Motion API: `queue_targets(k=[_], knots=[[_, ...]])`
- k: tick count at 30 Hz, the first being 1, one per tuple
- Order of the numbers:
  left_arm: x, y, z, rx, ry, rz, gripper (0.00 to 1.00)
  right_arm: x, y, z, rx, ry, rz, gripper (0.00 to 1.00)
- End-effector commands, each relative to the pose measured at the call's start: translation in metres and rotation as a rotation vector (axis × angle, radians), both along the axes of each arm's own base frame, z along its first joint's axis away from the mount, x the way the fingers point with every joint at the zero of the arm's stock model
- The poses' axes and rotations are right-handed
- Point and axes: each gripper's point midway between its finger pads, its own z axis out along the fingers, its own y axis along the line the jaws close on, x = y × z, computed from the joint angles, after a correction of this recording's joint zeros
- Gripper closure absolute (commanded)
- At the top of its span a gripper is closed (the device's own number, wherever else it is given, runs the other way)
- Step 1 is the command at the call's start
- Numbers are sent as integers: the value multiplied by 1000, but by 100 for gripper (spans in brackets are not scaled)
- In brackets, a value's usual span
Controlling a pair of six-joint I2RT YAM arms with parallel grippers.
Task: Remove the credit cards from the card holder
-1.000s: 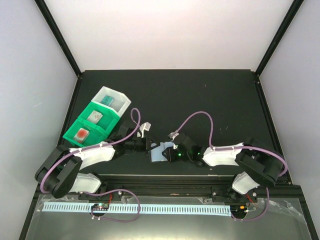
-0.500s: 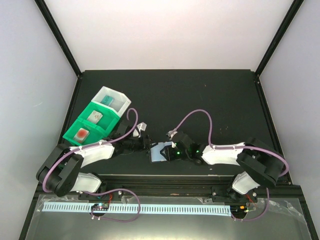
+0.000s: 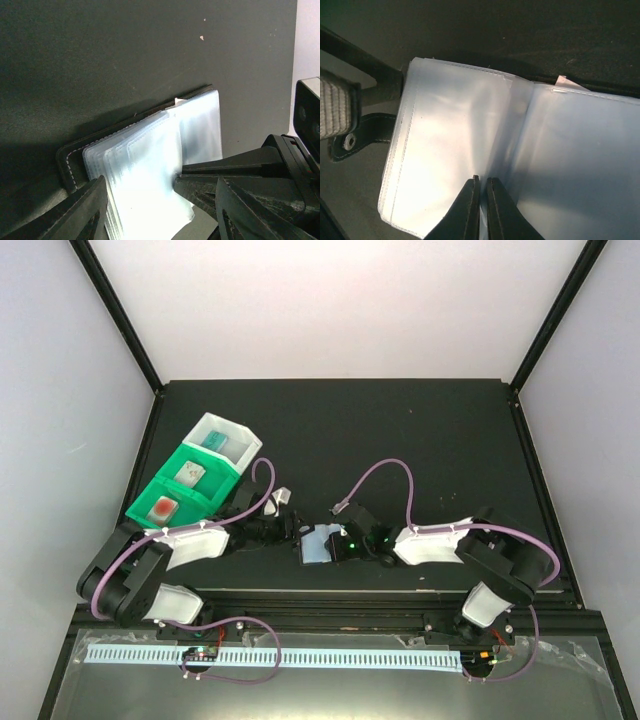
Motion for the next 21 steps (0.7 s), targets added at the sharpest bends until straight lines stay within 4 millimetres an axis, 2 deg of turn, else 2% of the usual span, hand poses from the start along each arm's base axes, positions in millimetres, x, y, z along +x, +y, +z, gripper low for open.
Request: queue_targets(k=[1,7,21], knots=[[3,-7,9,-48,-44,-33,38,1,-16,-17,-70,1,-49,93],[5,-11,16,-82,-64,-43,39,1,-17,-17,-64,3,-51,94],[2,-4,-2,-27,-19,-20,40,0,-19,-16,-51,5,-58,94]])
